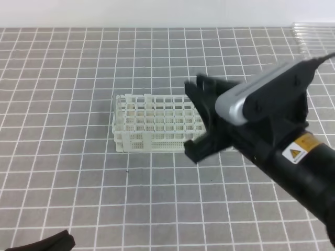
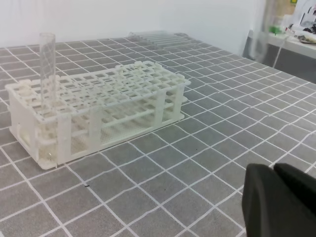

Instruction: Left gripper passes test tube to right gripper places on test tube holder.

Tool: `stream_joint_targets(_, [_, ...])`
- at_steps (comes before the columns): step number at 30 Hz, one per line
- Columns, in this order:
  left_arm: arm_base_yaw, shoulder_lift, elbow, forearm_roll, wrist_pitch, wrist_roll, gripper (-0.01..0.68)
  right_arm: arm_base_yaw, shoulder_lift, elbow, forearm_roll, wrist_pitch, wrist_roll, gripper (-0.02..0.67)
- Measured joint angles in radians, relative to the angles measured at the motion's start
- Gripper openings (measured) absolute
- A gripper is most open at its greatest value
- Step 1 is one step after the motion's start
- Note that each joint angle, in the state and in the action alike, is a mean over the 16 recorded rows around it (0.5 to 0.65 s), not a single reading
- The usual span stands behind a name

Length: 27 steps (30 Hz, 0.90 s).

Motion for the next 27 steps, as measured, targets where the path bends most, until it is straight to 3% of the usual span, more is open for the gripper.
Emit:
stream_joint_targets(7, [0.0,0.001,0.002,-0.001,0.005,0.001,-0.001,-0.092,0.156,-0.061,-0.317,-0.179,0.314,0.085])
stream_joint_targets(11, [0.0,0.002,0.004,-0.001,0.012,0.001,-0.001,-0.133,0.282,-0.155,-0.421,-0.234,0.422,0.085])
stream_joint_targets(21, [0.001,0.004,0.007,-0.002,0.044,0.002,-0.001,-0.172,0.598,-0.468,-0.491,-0.182,0.478,0.085])
stream_joint_targets(27, [0.001,0.004,0.007,-0.002,0.056,0.002,-0.001,-0.18,0.709,-0.562,-0.524,-0.169,0.525,0.085])
